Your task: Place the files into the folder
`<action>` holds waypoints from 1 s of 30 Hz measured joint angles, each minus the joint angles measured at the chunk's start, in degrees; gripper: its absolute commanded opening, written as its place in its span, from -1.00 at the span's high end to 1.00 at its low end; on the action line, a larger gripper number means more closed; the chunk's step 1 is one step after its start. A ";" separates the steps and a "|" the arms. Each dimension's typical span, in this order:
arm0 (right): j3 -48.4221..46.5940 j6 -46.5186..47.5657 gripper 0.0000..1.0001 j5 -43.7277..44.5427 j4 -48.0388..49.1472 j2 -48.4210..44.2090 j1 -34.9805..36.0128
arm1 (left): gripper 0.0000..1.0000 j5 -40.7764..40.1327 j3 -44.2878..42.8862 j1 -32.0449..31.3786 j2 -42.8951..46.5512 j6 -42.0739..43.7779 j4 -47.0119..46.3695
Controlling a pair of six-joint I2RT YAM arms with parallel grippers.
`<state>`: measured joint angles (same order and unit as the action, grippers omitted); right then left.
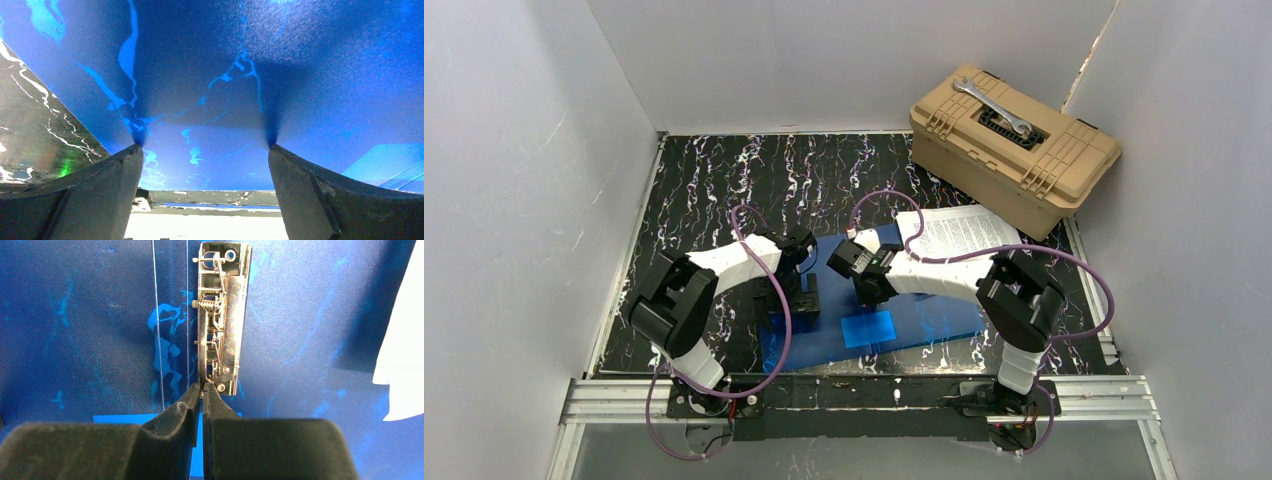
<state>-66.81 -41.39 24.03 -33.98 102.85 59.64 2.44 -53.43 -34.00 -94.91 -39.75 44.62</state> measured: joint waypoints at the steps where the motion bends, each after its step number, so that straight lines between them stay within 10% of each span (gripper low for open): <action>1: 0.13 0.02 0.73 0.00 0.13 0.00 0.00 | -0.89 0.09 0.22 0.00 0.15 -0.31 0.02; 30: 0.83 -1.51 0.81 6.25 -0.66 -0.07 2.05 | -0.92 1.64 1.18 0.00 -0.17 -3.28 0.61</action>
<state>-65.98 -42.89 30.28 -34.63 102.78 61.69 4.08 -52.25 -34.00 -95.09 -43.03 45.23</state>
